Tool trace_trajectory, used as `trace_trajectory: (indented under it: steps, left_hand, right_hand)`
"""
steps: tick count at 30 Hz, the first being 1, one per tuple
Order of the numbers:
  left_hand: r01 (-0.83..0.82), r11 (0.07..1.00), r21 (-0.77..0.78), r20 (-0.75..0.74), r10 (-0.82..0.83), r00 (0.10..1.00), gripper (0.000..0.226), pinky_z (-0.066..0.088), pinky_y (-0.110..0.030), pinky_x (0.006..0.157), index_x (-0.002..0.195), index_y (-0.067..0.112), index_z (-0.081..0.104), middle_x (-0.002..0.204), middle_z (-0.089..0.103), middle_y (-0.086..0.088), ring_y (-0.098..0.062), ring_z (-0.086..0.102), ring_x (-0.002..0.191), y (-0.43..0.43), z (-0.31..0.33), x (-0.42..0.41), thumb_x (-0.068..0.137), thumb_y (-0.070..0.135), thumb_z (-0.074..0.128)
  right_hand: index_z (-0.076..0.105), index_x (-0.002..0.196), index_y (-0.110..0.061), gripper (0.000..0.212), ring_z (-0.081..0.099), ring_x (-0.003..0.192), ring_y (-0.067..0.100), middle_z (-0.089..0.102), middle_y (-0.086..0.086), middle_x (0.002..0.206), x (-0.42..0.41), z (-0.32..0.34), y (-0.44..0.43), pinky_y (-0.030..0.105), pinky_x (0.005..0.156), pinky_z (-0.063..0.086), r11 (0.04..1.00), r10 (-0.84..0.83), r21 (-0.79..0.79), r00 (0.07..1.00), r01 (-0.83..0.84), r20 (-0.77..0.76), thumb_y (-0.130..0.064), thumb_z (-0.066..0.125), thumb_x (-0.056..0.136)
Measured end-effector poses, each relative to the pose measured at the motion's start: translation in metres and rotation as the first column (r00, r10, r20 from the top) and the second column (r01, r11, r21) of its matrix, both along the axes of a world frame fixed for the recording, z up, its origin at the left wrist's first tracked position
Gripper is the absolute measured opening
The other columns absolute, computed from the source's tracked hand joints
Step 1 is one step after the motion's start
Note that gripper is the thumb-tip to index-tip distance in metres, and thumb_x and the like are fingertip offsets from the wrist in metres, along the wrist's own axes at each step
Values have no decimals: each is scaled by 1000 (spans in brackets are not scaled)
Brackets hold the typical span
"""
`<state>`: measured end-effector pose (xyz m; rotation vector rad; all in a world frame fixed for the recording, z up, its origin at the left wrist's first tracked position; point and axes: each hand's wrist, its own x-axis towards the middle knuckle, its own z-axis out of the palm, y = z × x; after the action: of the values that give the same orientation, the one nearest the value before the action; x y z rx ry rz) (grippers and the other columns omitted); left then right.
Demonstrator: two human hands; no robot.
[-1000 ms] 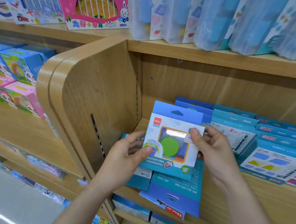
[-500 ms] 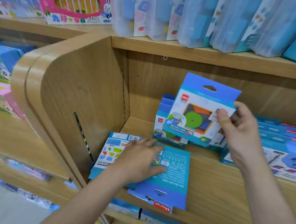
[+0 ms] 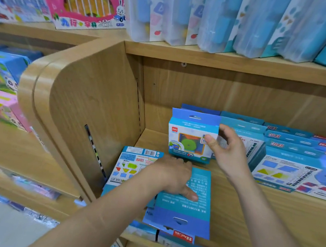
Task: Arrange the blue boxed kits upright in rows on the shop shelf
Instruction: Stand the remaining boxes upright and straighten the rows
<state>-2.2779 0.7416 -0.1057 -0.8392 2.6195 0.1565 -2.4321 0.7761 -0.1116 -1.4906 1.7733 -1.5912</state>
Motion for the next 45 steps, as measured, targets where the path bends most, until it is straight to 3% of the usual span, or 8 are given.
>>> trace_trajectory:
  steps: [5, 11, 18, 23, 30, 35, 39, 45]
  left_hand:
    - [2, 1000, -17, -84, -3, 996, 85, 38, -44, 102, 141, 6, 30, 139, 42, -13, -31, 39, 128, 8, -7, 4, 82, 63, 54]
    - [-25, 981, -191, -403, -55, 914, 57, 43, -35, 93, 125, 21, 52, 126, 53, 3, -18, 44, 118, 10, -8, 20, 82, 59, 57]
    - [-480, 871, 103, -808, 354, 471, 53, 50, -35, 85, 123, 24, 41, 121, 56, 5, -15, 52, 111, -21, 2, 26, 81, 34, 72]
    - [-472, 852, 228, -666, 490, 562, 52, 49, -32, 65, 130, 26, 35, 109, 66, 2, -21, 63, 90, -37, -7, 12, 88, 35, 64]
    - [-527, 829, 188, -660, 503, 557, 43, 47, -31, 62, 121, 23, 37, 101, 66, 0, -24, 64, 85, -36, -15, 1, 88, 35, 63]
    - [-507, 847, 161, -670, 471, 574, 45, 44, -32, 58, 124, 21, 37, 98, 67, -3, -26, 63, 82, -39, -17, 2, 89, 35, 62]
    - [-519, 841, 151, -640, 483, 597, 72, 49, -36, 61, 144, 18, 22, 103, 67, -4, -26, 63, 82, -35, -9, 12, 88, 35, 63]
    - [-329, 943, 56, -763, 253, 595, 40, 46, -22, 83, 130, 26, 56, 127, 61, 7, -15, 62, 104, 13, 6, 49, 91, 30, 57]
  right_hand:
    - [64, 114, -8, 41, 45, 103, 17, 43, 9, 106, 6, -13, 1, -6, 82, 25, 984, -149, 77, 983, 158, -108, -14, 78, 76]
    - [53, 113, -23, 49, 58, 102, 16, 44, 3, 111, 6, -24, 10, 21, 89, 44, 971, -201, 124, 978, 205, -47, -8, 79, 74]
    - [43, 123, -21, 42, 59, 111, 12, 59, 1, 125, 9, -16, 15, 34, 89, 52, 954, -152, 278, 981, 114, 120, -20, 66, 88]
    - [52, 103, -30, 18, 56, 73, -25, 59, -25, 96, 12, -6, 15, -1, 61, 42, 956, -22, 279, 934, -84, 356, -13, 48, 98]
    - [50, 125, -33, 26, 61, 107, 9, 63, -11, 119, 11, -11, 14, 39, 94, 50, 936, 5, 347, 985, -64, 171, -27, 43, 100]
    - [49, 126, -32, 28, 59, 109, 7, 62, -9, 121, 8, -7, 16, 37, 97, 48, 930, 36, 357, 990, -82, 134, -21, 43, 100]
    - [45, 122, -30, 30, 54, 95, -16, 53, -13, 131, 6, 5, 27, 8, 86, 43, 926, 69, 336, 951, -174, 302, -13, 48, 99]
    - [24, 150, -13, 59, 35, 131, 3, 31, 0, 153, 2, -2, 69, 26, 113, 28, 913, 32, 382, 958, -145, 287, -14, 50, 96]
